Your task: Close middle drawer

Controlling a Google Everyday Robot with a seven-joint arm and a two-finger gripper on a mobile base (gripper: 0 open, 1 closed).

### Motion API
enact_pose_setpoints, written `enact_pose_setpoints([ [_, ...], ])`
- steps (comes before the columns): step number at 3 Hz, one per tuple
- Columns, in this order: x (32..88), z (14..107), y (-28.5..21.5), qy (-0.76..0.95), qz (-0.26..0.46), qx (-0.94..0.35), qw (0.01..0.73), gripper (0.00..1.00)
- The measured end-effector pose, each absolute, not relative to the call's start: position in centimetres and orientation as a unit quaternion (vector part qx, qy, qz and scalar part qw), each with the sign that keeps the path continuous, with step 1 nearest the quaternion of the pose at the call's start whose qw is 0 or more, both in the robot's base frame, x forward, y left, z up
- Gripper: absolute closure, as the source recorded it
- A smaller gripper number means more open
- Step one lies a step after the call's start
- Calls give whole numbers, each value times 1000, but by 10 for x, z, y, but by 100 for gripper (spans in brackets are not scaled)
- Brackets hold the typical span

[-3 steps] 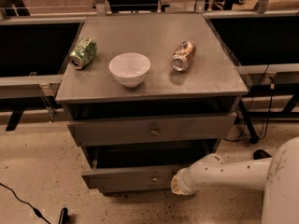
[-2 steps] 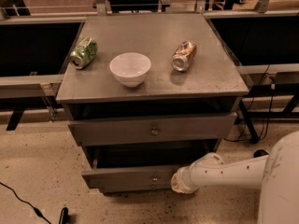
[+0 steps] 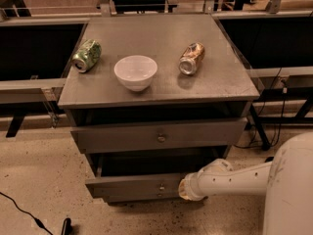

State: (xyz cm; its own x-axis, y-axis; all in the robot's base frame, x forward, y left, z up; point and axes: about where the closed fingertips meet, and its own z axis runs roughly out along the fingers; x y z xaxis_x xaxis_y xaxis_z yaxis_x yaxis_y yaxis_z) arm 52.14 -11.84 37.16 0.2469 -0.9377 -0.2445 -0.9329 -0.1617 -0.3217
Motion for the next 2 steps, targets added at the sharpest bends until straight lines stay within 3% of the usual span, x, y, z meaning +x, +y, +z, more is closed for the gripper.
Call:
enact_pose_setpoints([
  [2, 521, 372, -118, 614, -6, -762, 206, 37],
])
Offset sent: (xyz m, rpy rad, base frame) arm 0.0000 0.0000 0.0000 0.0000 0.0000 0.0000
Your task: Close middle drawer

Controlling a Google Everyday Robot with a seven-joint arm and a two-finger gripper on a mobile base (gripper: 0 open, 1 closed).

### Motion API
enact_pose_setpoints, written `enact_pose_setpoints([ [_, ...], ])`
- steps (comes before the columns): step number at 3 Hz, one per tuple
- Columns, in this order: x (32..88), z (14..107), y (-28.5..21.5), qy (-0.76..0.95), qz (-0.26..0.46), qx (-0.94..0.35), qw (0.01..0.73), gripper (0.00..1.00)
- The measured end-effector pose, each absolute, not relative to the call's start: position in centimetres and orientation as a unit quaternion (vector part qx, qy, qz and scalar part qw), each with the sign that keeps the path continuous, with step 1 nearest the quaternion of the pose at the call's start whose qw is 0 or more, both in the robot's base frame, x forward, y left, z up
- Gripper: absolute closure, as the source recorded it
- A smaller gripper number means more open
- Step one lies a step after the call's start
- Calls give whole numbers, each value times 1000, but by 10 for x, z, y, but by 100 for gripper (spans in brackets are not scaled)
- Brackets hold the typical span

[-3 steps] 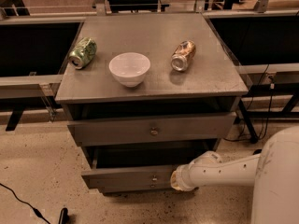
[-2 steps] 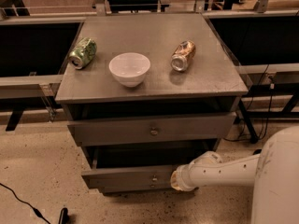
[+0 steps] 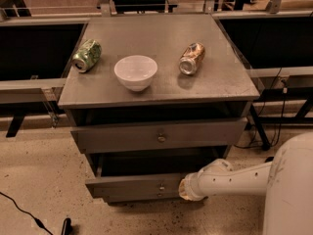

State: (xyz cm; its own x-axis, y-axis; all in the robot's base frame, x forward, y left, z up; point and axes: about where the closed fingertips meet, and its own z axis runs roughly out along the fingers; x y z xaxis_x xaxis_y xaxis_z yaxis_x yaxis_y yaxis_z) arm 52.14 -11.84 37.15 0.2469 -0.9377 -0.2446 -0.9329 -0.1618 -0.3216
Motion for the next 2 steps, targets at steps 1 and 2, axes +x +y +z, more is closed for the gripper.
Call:
enact_pose_setpoints([
  [1, 521, 372, -118, 614, -6, -762, 206, 15],
  [2, 521, 371, -118, 614, -6, -762, 206, 0],
])
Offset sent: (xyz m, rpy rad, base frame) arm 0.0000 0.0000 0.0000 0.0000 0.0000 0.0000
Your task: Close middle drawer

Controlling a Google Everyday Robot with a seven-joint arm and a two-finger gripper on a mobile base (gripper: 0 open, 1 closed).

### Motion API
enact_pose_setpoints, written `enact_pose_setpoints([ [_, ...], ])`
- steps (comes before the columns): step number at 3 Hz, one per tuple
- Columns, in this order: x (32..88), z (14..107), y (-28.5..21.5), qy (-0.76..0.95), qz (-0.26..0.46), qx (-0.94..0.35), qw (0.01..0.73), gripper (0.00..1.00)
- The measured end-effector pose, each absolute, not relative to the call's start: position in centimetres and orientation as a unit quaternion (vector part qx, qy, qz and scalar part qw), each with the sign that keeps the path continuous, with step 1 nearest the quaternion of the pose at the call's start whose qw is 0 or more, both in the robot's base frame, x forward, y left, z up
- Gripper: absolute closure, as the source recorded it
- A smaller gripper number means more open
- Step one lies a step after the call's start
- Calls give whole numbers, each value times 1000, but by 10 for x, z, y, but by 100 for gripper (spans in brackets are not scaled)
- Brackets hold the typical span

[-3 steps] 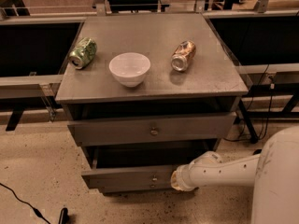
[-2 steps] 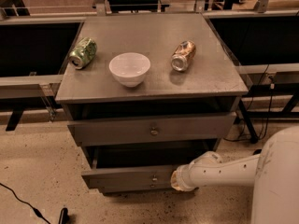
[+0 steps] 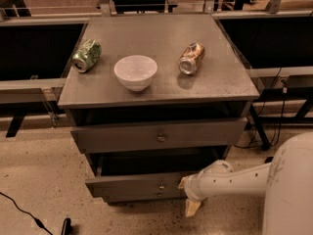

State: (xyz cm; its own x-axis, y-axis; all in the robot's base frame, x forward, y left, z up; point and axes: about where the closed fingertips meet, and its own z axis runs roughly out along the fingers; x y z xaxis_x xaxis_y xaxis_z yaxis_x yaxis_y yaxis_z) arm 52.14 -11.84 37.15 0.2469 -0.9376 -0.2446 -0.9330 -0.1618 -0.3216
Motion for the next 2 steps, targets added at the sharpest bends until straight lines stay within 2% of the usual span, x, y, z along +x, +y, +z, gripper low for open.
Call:
enact_pose_setpoints([
  [1, 512, 370, -116, 614, -6, -762, 206, 0],
  [2, 506, 370, -114, 614, -6, -762, 206, 19],
])
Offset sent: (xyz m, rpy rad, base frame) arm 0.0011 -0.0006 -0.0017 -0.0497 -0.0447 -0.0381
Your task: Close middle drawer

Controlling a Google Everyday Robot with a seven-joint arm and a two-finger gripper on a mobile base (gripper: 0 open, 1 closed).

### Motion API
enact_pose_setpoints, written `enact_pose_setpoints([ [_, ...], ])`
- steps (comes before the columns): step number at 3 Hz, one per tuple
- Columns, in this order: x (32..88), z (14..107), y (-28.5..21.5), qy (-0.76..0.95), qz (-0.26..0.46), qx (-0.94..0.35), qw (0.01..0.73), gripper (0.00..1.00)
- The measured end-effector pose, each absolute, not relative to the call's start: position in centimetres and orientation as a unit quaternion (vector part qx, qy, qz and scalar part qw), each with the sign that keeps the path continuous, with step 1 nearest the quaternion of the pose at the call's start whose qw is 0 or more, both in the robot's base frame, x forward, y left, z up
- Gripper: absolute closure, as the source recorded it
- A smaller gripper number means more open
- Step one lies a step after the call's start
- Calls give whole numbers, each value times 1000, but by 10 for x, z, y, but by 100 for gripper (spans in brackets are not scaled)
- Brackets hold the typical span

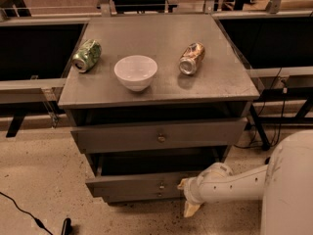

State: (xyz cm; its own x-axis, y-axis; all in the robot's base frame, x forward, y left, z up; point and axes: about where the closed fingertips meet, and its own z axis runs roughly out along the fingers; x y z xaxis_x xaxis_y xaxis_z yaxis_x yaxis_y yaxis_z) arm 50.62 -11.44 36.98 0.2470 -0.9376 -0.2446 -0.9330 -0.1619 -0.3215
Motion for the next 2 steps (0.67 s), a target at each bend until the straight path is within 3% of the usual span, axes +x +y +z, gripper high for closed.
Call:
enact_pose_setpoints([
  [1, 505, 368, -113, 614, -5, -762, 206, 49],
  [2, 518, 356, -109, 620, -1, -757, 208, 72],
])
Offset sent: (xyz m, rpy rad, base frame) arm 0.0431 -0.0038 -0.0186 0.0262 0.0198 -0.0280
